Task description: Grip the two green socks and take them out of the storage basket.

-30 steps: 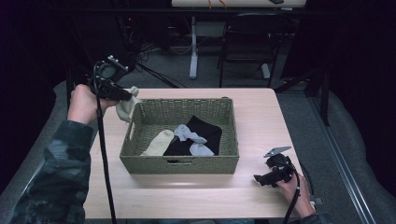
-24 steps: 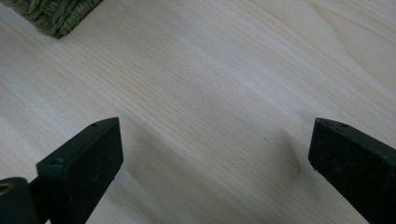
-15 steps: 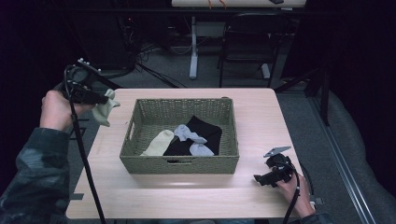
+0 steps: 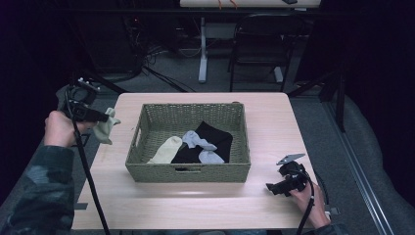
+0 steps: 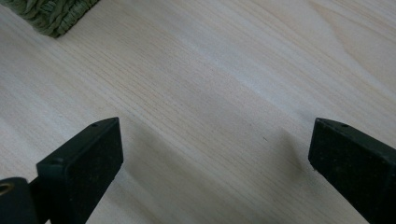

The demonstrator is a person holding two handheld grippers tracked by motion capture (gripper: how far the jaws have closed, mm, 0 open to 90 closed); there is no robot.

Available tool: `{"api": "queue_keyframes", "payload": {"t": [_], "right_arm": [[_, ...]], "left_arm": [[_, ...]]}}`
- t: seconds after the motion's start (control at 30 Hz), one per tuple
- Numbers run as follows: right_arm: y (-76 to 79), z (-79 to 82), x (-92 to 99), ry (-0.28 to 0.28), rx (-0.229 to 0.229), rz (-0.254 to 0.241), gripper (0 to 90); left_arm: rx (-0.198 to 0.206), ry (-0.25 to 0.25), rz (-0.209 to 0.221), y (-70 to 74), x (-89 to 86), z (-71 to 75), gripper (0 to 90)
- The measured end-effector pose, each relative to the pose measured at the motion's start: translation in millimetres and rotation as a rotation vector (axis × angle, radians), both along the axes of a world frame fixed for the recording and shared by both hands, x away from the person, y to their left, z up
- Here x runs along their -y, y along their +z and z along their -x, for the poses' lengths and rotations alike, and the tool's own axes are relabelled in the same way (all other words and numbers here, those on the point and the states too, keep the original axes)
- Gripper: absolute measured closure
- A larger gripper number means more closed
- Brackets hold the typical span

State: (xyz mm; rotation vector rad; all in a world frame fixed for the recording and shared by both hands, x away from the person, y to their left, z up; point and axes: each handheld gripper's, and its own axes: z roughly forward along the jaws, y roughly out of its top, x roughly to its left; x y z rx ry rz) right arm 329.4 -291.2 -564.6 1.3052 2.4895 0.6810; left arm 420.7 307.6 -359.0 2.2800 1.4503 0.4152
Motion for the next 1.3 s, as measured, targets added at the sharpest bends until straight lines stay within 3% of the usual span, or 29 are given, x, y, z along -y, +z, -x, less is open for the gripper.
{"api": "queue_keyframes", "payload": {"t": [0.33, 0.67, 0.93, 1.0, 1.03, 1.07, 1.3], "right_arm": [[0.0, 0.0, -0.1, 0.000, 0.001, 0.002, 2.3], [1.1, 1.0, -0.3, -0.001, 0.008, -0.002, 2.3], [0.1, -1.1, -1.1, 0.002, 0.005, 0.000, 2.3], [-1.0, 0.8, -2.5, -0.015, 0.016, -0.022, 2.3], [1.7, 1.0, -0.8, 0.002, 0.007, 0.005, 2.3], [2.0, 2.4, -0.9, -0.007, 0.014, -0.013, 2.3], [1.7, 1.8, 0.1, -0.011, 0.011, -0.016, 2.3]], "left_arm": [[-0.048, 0.026, 0.025, -35.5, -9.2, -5.4, 82.4], [-0.066, 0.045, 0.056, -58.5, -13.3, -9.0, 82.5], [-0.108, 0.088, 0.083, -96.0, -22.2, -16.3, 82.5], [-0.125, 0.100, 0.092, -106.9, -24.9, -16.7, 82.6], [-0.128, 0.105, 0.091, -112.1, -25.7, -16.6, 82.6], [-0.136, 0.108, 0.092, -117.0, -26.6, -16.5, 82.6], [-0.179, 0.154, 0.111, -153.9, -31.5, -20.0, 82.5]]}}
